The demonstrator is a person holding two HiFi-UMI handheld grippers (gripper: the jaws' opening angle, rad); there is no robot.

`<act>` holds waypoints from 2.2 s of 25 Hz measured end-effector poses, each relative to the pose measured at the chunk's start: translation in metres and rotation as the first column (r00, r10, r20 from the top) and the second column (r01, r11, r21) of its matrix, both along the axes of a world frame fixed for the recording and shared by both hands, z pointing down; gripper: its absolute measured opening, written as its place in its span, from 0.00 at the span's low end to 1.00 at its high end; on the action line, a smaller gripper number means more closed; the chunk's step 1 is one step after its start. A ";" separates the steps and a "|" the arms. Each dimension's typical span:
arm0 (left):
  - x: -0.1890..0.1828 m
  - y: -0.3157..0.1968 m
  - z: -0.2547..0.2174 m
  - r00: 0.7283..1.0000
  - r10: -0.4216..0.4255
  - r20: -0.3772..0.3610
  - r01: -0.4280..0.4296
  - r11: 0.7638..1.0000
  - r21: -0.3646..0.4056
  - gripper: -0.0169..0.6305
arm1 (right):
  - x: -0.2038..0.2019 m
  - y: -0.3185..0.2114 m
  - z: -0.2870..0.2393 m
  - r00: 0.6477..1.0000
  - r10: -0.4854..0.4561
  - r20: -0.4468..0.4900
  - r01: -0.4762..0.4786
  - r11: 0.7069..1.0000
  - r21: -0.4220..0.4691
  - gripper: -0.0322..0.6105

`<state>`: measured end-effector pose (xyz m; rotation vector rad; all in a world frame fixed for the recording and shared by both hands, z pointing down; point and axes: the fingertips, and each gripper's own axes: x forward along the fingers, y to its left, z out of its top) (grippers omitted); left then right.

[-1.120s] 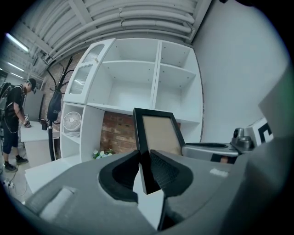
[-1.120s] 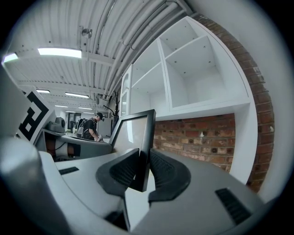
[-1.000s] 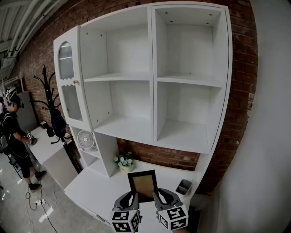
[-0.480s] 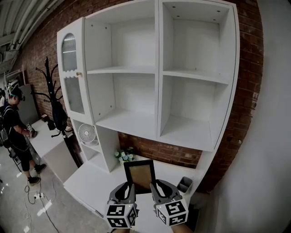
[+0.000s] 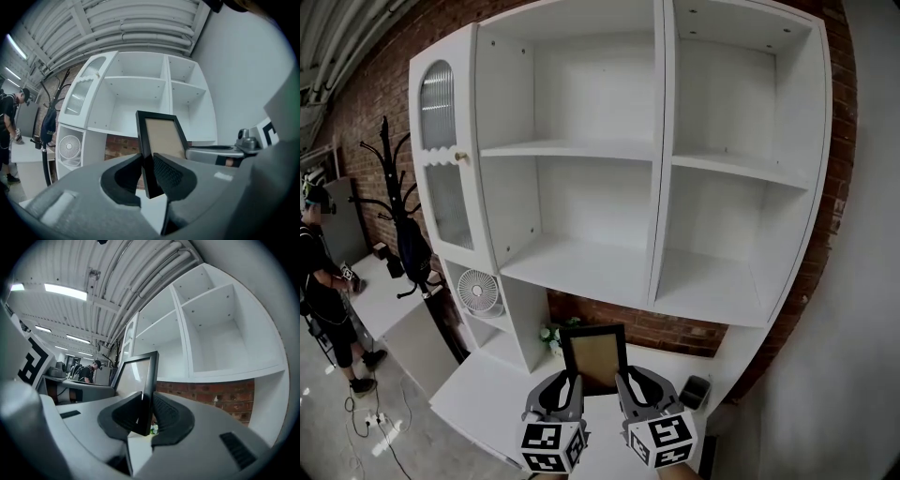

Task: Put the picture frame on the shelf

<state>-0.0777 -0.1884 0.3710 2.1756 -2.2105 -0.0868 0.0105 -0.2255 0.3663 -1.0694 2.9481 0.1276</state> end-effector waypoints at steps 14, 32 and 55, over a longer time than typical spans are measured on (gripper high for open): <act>-0.099 -0.054 -0.017 0.987 0.159 0.021 -0.160 0.987 0.023 0.15 | -0.094 -0.040 -0.014 0.989 0.143 0.031 -0.143 0.990 0.013 0.18; -0.159 -0.085 -0.073 0.954 0.289 0.079 -0.296 0.950 0.101 0.15 | -0.153 -0.054 -0.068 0.971 0.234 0.039 -0.237 0.966 0.106 0.18; -0.176 -0.151 -0.145 0.943 0.288 0.166 -0.310 0.942 0.127 0.15 | -0.171 -0.126 -0.133 0.968 0.249 0.009 -0.248 0.960 0.132 0.19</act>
